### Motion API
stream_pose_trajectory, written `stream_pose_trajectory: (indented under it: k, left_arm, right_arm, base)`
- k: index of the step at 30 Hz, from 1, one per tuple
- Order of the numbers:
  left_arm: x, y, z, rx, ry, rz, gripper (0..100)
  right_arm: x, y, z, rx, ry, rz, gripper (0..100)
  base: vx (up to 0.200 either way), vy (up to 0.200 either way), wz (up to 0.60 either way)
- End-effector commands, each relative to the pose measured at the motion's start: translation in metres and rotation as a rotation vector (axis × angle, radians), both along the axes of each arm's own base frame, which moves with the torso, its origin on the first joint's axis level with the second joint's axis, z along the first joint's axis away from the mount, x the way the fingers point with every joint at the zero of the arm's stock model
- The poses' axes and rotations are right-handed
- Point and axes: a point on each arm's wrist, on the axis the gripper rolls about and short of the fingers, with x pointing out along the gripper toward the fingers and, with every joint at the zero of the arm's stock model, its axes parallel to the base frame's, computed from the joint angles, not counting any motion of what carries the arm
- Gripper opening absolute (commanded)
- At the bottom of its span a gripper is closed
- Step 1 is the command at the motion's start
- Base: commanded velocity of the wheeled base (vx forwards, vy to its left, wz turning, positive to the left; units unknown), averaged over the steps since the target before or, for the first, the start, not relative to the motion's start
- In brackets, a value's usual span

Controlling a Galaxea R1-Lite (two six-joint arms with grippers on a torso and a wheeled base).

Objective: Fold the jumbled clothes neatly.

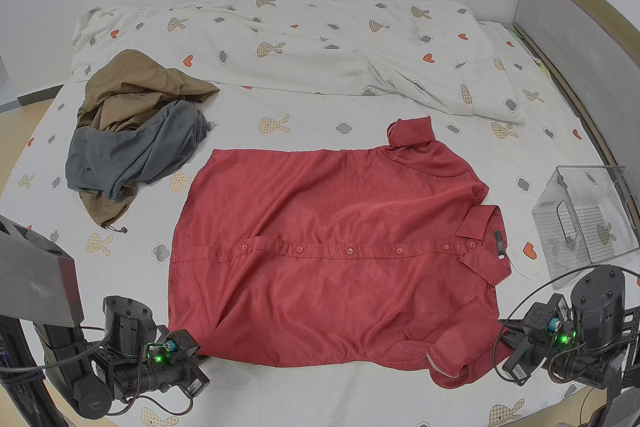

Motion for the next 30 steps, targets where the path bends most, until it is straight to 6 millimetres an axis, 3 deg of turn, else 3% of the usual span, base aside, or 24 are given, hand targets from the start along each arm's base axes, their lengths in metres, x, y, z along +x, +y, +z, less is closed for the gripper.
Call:
stream_pose_trajectory:
  k: [1, 11, 20, 28, 30]
  left_arm:
    - [-0.006, 0.002, -0.001, -0.027, 0.053, -0.006, 0]
    - [0.001, -0.003, 0.014, -0.147, 0.139, 0.008, 0]
    - [0.018, -0.010, 0.060, -0.198, 0.385, 0.035, 0]
    - [0.015, -0.009, 0.056, -0.175, 0.430, 0.039, 0]
    - [0.013, -0.008, 0.053, -0.169, 0.446, 0.043, 0]
  right_arm:
    - [0.003, 0.002, 0.003, 0.008, -0.010, 0.000, 0]
    - [0.006, 0.005, 0.011, -0.004, 0.005, -0.001, 0]
    - [0.003, 0.004, 0.009, -0.016, 0.018, 0.003, 0]
    - [-0.006, -0.006, 0.015, -0.036, 0.127, 0.028, 0]
    - [-0.013, -0.014, 0.033, 0.021, 0.249, 0.034, 0]
  base:
    - [0.000, 0.000, 0.00]
    - [0.000, 0.000, 0.00]
    - [0.000, 0.000, 0.00]
    - [0.000, 0.000, 0.00]
    - [0.000, 0.000, 0.00]
